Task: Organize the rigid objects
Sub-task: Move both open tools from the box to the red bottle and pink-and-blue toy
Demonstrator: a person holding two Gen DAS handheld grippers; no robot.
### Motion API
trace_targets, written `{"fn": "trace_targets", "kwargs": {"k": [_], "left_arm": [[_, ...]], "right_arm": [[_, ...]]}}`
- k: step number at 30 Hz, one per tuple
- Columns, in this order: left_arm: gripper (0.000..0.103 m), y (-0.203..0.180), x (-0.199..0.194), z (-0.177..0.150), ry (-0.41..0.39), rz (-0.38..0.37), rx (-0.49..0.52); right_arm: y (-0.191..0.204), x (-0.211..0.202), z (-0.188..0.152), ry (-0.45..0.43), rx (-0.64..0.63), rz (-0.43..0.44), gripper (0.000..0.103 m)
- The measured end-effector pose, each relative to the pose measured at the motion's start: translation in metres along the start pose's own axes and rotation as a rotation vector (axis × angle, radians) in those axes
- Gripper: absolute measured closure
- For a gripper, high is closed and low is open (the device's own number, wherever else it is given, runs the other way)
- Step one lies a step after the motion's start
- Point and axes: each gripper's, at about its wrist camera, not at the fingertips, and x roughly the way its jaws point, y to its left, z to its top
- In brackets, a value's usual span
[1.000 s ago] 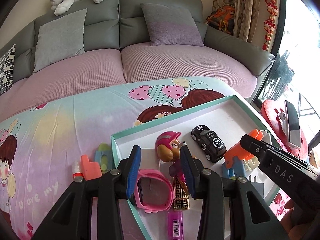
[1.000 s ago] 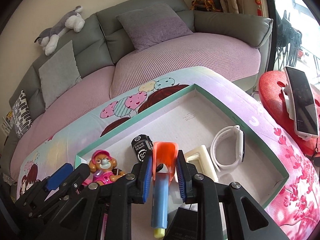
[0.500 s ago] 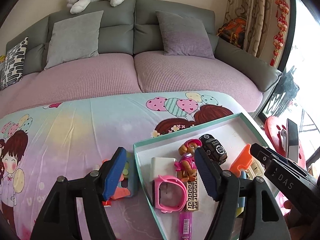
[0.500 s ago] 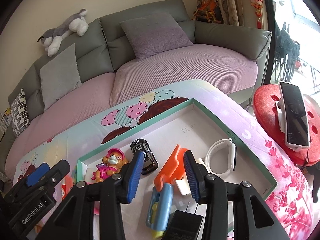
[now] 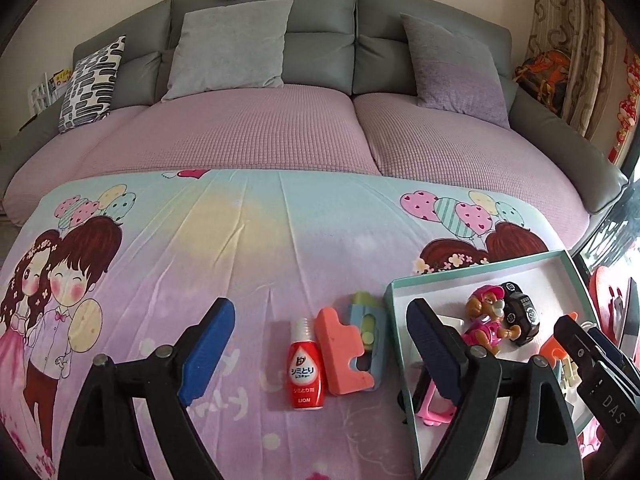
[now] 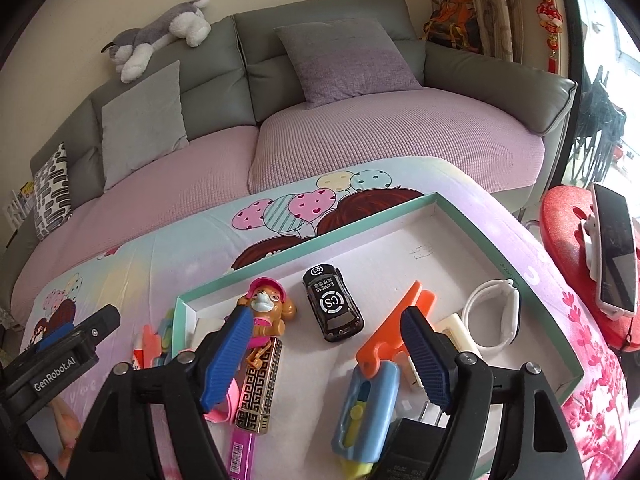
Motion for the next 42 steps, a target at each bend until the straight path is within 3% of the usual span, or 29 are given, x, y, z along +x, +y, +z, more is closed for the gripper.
{"fn": "trace_targets", "kwargs": {"k": [6, 9, 27, 36, 42], "left_arm": [[0.014, 0.012, 0.006, -0.001, 0.015, 0.033, -0.035], [0.000, 0.013, 0.008, -0.002, 0.015, 0.033, -0.045], [0.000, 0.026, 0.011, -0.002, 0.032, 0.035, -0.074], [0.000, 0.071, 0.016, -0.005, 0.064, 0.100, -0.160], [0.000, 0.072, 0.026, -0.011, 0.118, 0.100, -0.135]], "right_arm": [[0.006, 0.004, -0.002, 0.012, -0.020, -0.005, 0.014], [0.005, 0.005, -0.002, 0.011, -0.017, -0.020, 0.000], [0.000, 0.007, -0.001, 0.015, 0.027, -0.014, 0.000], [0.033, 0.014, -0.006, 0.032, -0.008, 0.102, 0.000], [0.066, 0.020, -0.012, 0.050, -0.078, 0.150, 0.000]]}}
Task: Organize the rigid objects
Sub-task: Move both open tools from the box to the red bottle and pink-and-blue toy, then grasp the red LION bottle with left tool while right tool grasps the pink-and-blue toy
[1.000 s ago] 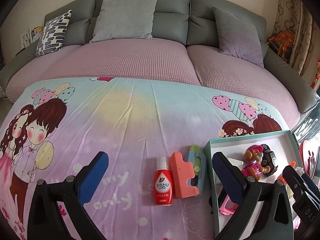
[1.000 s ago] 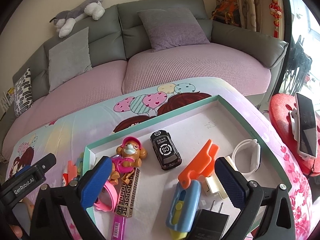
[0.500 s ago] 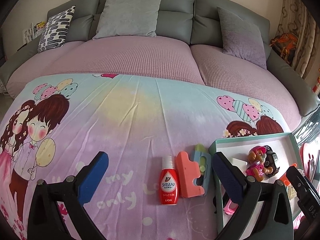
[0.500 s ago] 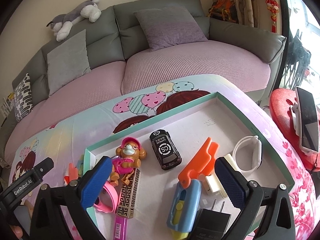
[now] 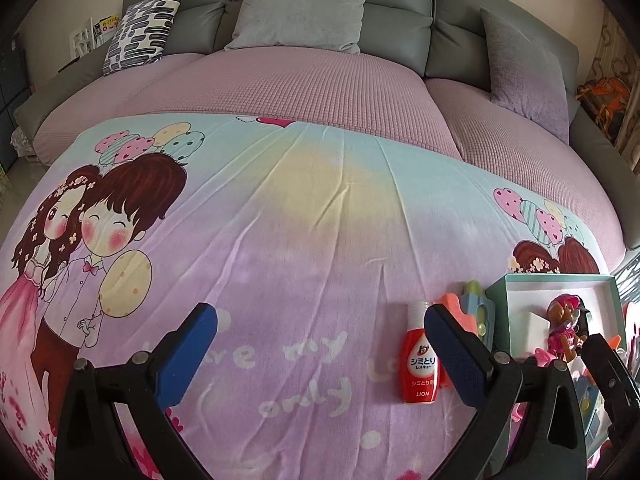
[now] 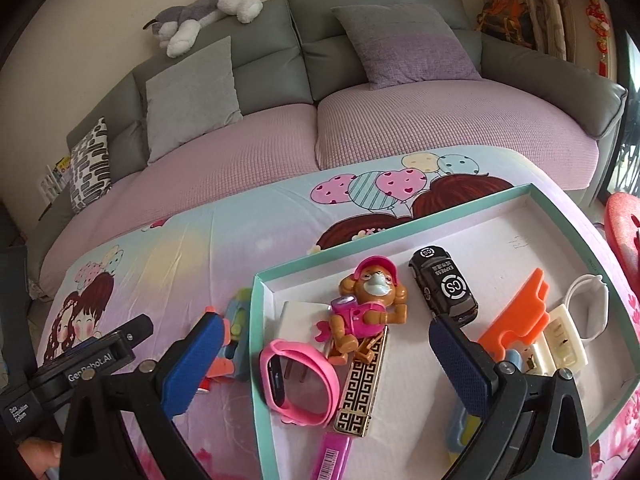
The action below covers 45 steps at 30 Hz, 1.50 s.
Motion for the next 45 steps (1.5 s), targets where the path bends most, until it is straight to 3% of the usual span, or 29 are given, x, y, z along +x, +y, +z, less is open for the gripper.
{"fn": "trace_targets", "kwargs": {"k": [7, 16, 24, 30, 33, 39, 45], "left_arm": [[0.000, -0.020, 0.018, -0.011, 0.086, -0.013, 0.105], [0.000, -0.029, 0.034, -0.018, 0.149, -0.020, 0.123], [0.000, 0.006, 0.033, -0.011, 0.120, 0.032, 0.001], [0.000, 0.027, 0.030, -0.008, 0.086, 0.053, -0.054], [0.000, 0.029, 0.030, -0.006, 0.066, 0.073, -0.038], [0.000, 0.019, 0.026, -0.002, 0.038, -0.004, 0.004], [0.000, 0.010, 0.037, -0.004, 0.056, -0.009, 0.042]], "right_arm": [[0.005, 0.003, -0.002, 0.005, -0.022, -0.011, 0.000], [0.003, 0.006, -0.002, 0.014, -0.015, -0.025, 0.000], [0.007, 0.010, -0.003, 0.018, -0.020, -0.002, 0.000], [0.025, 0.011, -0.005, -0.002, -0.051, 0.067, 0.000], [0.036, 0.012, -0.007, -0.009, -0.071, 0.087, 0.000], [0.043, 0.016, -0.009, -0.009, -0.087, 0.085, 0.000], [0.041, 0.016, -0.008, -0.012, -0.080, 0.077, 0.000]]}}
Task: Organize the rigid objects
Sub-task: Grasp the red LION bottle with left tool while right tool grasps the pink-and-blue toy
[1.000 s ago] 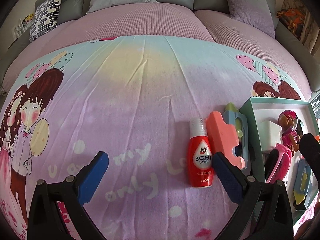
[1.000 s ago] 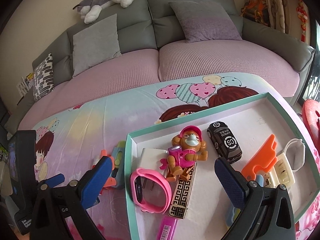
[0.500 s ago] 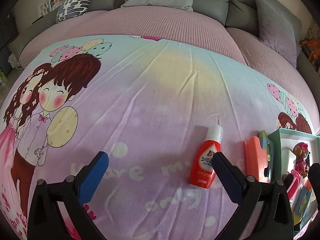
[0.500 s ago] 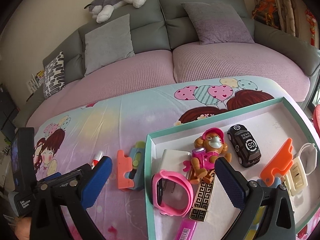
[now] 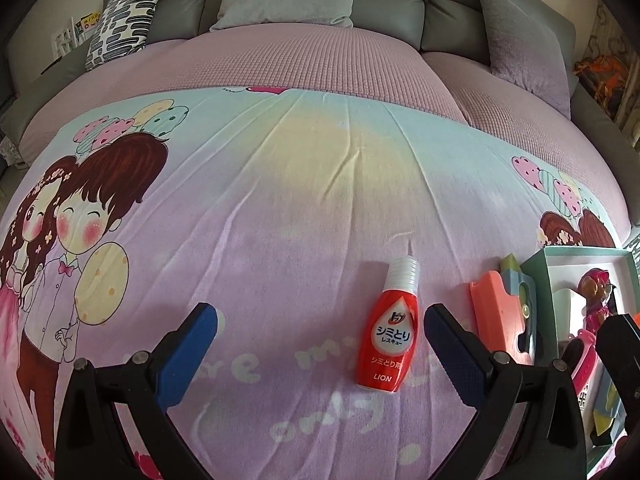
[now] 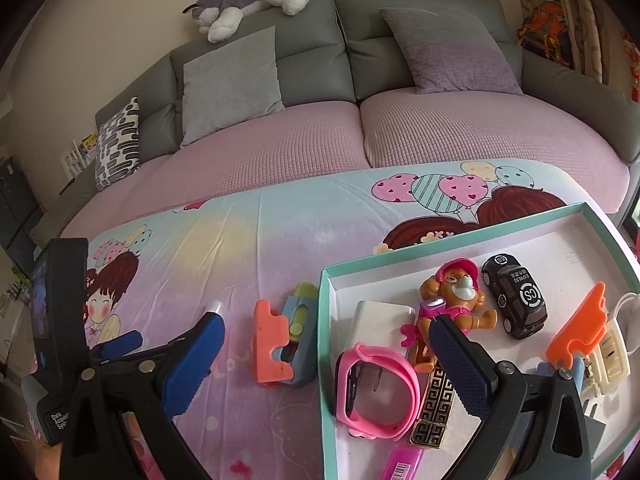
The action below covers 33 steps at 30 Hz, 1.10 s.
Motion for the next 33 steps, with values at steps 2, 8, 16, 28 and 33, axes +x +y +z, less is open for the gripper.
{"fn": "trace_targets", "kwargs": {"k": [2, 8, 16, 28, 33], "left_arm": [[0.002, -0.001, 0.003, 0.000, 0.003, 0.010, 0.008], [0.033, -0.003, -0.001, -0.003, 0.000, -0.025, 0.019], [0.064, -0.004, -0.004, -0.006, 0.024, -0.025, 0.045], [0.064, 0.035, -0.005, -0.010, 0.049, 0.055, -0.055], [0.064, 0.041, -0.004, -0.012, 0.053, 0.034, -0.075]], "right_arm": [[0.000, 0.001, 0.000, -0.001, 0.000, -0.004, 0.000], [0.000, 0.002, 0.000, -0.002, 0.000, -0.012, 0.000], [0.010, 0.003, 0.000, -0.012, -0.035, -0.004, 0.006], [0.042, 0.013, -0.009, 0.011, -0.140, 0.051, 0.039], [0.049, 0.021, -0.013, 0.033, -0.158, 0.054, 0.048]]}}
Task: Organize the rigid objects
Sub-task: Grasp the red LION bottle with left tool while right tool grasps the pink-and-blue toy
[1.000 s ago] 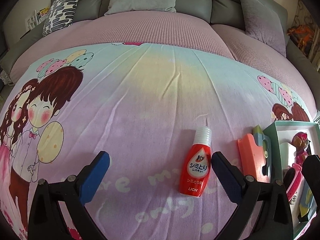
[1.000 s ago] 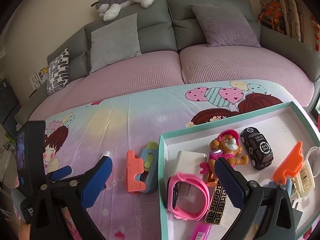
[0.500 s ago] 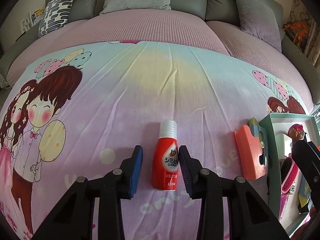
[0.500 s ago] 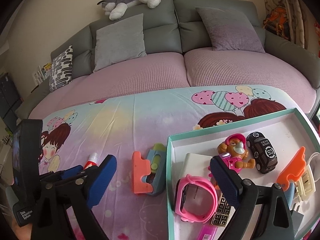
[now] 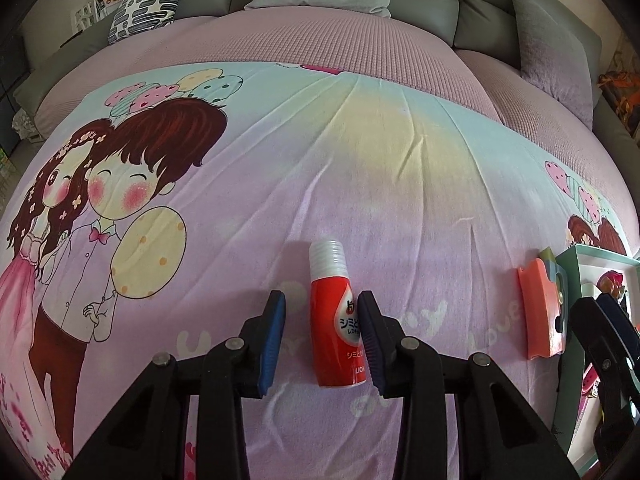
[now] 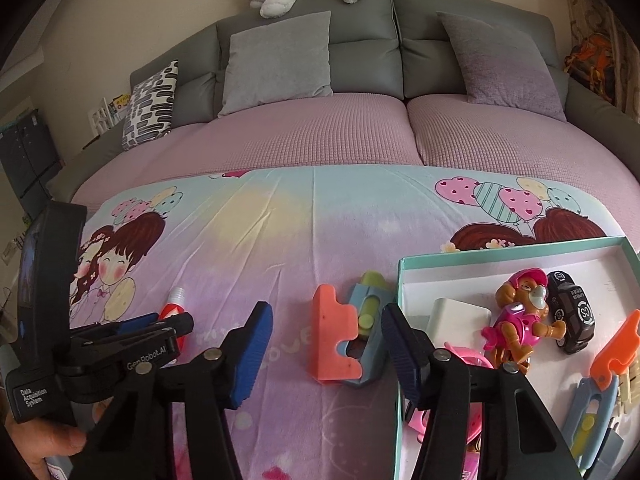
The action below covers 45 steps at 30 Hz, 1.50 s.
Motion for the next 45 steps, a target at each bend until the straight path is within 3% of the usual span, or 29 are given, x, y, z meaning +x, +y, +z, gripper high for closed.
{"fn": "trace_targets", "kwargs": {"k": [9, 18, 25, 30, 45], "left_arm": [[0.064, 0.004, 0.000, -0.001, 0.002, -0.022, -0.009], [0.064, 0.005, 0.001, 0.000, 0.003, -0.035, -0.017], [0.064, 0.006, 0.001, -0.001, 0.004, -0.043, -0.025], [0.064, 0.005, 0.000, -0.001, 0.004, -0.041, -0.022], [0.064, 0.002, 0.002, -0.001, 0.003, -0.020, 0.003]], "right_arm": [[0.000, 0.019, -0.004, 0.057, 0.013, -0.051, 0.052], [0.009, 0.030, -0.006, 0.076, -0.026, -0.175, 0.051], [0.012, 0.031, -0.007, 0.070, -0.016, -0.106, 0.052], [0.021, 0.031, -0.008, 0.070, -0.025, -0.011, 0.052], [0.027, 0.043, -0.012, 0.102, -0.048, -0.048, 0.045]]}}
